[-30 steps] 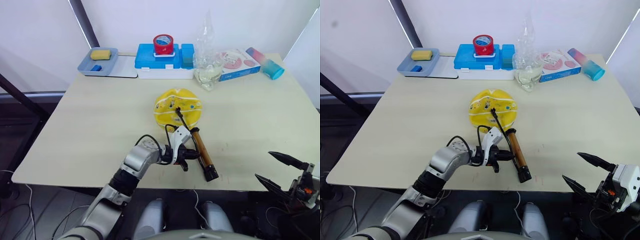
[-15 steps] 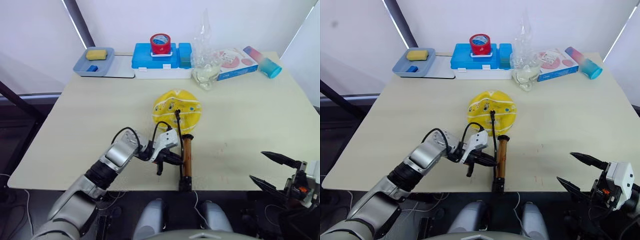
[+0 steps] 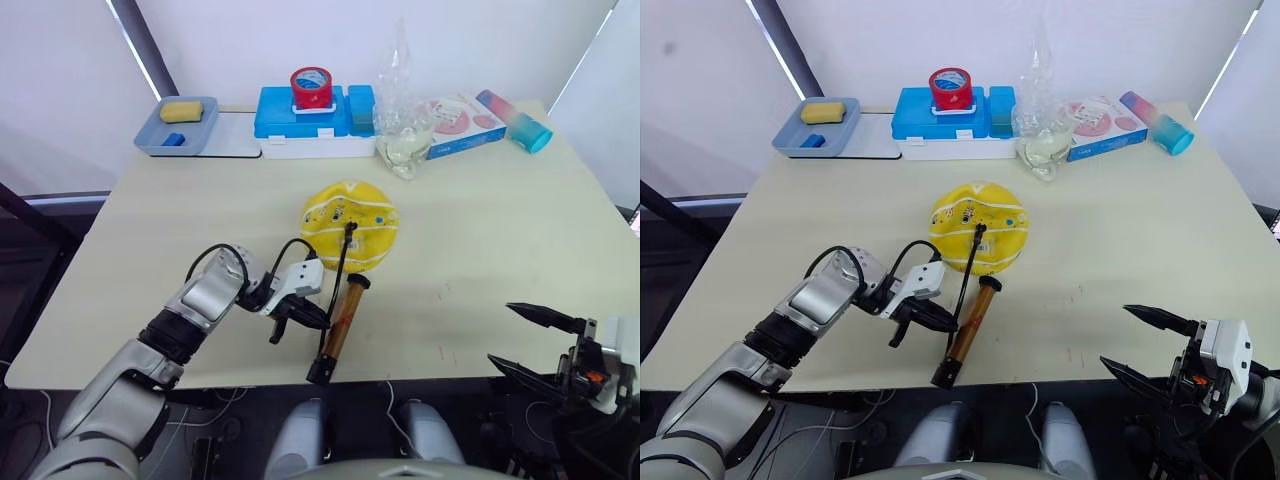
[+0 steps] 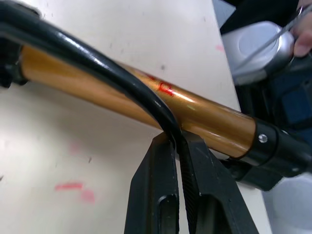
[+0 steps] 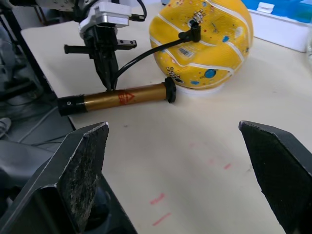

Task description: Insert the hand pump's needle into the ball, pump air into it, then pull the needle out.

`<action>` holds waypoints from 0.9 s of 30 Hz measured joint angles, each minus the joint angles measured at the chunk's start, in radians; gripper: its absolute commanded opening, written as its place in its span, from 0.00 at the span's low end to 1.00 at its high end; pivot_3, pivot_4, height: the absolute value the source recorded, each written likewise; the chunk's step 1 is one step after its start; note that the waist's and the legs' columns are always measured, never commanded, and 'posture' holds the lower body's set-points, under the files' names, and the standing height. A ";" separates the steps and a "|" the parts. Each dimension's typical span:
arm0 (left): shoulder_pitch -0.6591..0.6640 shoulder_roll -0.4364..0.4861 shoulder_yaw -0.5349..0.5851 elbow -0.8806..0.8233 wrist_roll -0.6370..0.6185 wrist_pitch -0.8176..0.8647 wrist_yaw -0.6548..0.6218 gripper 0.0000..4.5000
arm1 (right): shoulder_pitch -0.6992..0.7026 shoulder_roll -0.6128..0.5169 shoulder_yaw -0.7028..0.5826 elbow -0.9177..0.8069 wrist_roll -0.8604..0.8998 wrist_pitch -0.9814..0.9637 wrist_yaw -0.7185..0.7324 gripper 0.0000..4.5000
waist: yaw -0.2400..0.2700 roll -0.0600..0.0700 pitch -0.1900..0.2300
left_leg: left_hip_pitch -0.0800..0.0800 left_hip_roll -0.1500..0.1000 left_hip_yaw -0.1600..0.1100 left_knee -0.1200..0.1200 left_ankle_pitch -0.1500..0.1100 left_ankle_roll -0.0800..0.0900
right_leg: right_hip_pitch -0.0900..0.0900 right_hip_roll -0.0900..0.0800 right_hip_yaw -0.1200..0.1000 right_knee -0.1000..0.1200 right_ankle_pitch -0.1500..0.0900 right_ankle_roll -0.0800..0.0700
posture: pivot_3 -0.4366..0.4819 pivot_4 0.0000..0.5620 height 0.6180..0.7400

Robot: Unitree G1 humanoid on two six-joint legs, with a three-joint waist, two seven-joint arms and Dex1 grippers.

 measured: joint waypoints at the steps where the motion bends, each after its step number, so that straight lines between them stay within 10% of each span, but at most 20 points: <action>1: 0.000 0.003 0.003 0.002 0.002 -0.002 -0.003 0.01 | -0.006 0.000 0.001 -0.001 0.000 0.000 0.001 1.00 | 0.000 -0.001 0.000 | 0.000 0.000 0.000 0.001 0.000 0.000 | 0.000 0.000 0.000 0.000 0.001 0.001 | 0.48 0.27 0.97; 11: 0.005 0.029 0.045 0.020 0.017 -0.012 -0.011 0.01 | -0.022 -0.010 0.001 0.000 0.001 -0.004 0.029 1.00 | -0.001 -0.001 0.000 | -0.001 0.001 -0.002 0.005 0.000 0.000 | 0.002 0.000 -0.002 0.000 0.004 0.007 | 0.48 0.27 0.97; 20: 0.034 0.029 0.079 -0.005 0.015 0.039 0.002 0.99 | -0.037 -0.010 0.003 0.015 -0.005 -0.006 0.045 1.00 | 0.001 -0.001 0.000 | -0.001 0.001 -0.006 0.007 0.000 0.000 | 0.005 -0.002 -0.007 0.000 0.004 0.007 | 0.48 0.27 0.97; 27: 0.102 0.085 0.181 -0.155 -0.076 0.189 0.001 1.00 | -0.024 -0.010 0.003 0.016 -0.011 -0.009 0.048 1.00 | -0.001 -0.001 0.000 | -0.002 0.001 -0.007 0.007 0.000 0.000 | 0.005 -0.003 -0.008 0.000 0.004 0.007 | 0.48 0.27 0.97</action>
